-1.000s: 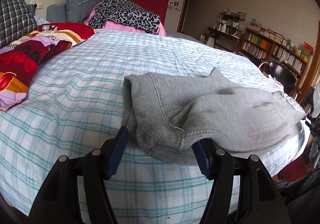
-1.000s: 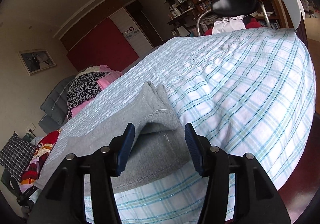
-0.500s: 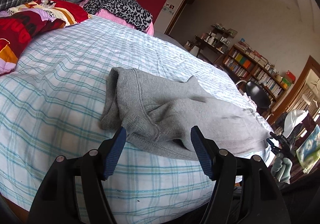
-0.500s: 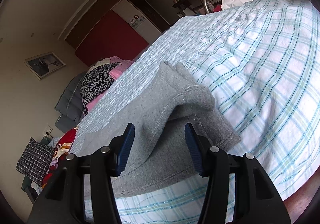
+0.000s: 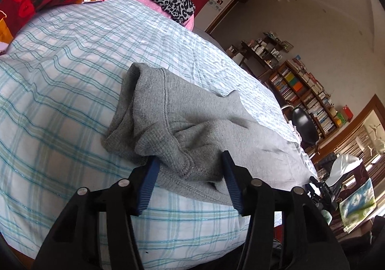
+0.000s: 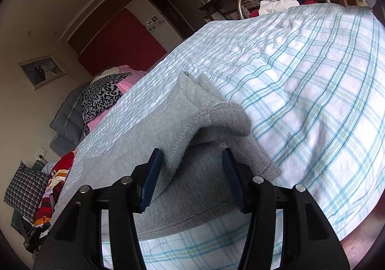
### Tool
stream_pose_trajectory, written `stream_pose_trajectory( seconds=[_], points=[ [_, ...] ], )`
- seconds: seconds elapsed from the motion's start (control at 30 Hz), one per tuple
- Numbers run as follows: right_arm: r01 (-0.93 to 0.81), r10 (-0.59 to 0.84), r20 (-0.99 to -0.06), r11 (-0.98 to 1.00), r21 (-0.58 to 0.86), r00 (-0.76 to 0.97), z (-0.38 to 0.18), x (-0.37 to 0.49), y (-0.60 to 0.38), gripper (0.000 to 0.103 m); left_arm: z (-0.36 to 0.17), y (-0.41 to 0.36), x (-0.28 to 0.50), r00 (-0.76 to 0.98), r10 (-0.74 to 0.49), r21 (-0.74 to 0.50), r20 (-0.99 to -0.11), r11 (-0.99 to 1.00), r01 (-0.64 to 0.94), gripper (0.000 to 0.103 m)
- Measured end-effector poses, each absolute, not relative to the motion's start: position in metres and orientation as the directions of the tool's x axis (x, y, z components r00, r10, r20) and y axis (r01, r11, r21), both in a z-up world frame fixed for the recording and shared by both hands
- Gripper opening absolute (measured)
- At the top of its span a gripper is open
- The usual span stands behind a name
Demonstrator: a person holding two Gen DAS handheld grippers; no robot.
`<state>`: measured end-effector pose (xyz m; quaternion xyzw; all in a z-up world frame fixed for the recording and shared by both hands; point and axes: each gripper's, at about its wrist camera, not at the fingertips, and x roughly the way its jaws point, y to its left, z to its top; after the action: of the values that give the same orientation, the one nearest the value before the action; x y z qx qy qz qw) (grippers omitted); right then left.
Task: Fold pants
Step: 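Lower the folded pants onto the bed and open both grippers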
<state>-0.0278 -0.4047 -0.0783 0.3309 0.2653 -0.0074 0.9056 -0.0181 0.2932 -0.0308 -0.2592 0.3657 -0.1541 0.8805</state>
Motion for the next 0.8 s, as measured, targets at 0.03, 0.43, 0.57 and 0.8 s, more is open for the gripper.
stream_pose_trajectory(
  seconds=[0.03,0.43,0.57,0.8],
  points=[
    [0.195,0.153,-0.492,0.787,0.585,0.857,-0.079,-0.027,-0.403,0.054,-0.030,0.294,-0.016,0.687,-0.457,-0.571,-0.565,0.818,0.074,0.042],
    [0.250,0.058,-0.550,0.847,0.469,0.833,-0.080,-0.024,-0.392,0.046,0.005,0.279,-0.013,0.751,-0.350,-0.399,-0.560,0.908,0.126,0.019],
    [0.246,0.067,-0.551,0.845,0.474,0.832,-0.083,-0.023,-0.393,0.041,-0.047,0.296,-0.005,0.663,-0.359,-0.462,-0.657,0.886,0.022,0.018],
    [0.221,0.123,-0.505,0.792,0.568,0.854,-0.080,-0.025,-0.406,0.041,-0.050,0.298,-0.008,0.678,-0.367,-0.474,-0.637,0.880,0.031,0.018]
  ],
)
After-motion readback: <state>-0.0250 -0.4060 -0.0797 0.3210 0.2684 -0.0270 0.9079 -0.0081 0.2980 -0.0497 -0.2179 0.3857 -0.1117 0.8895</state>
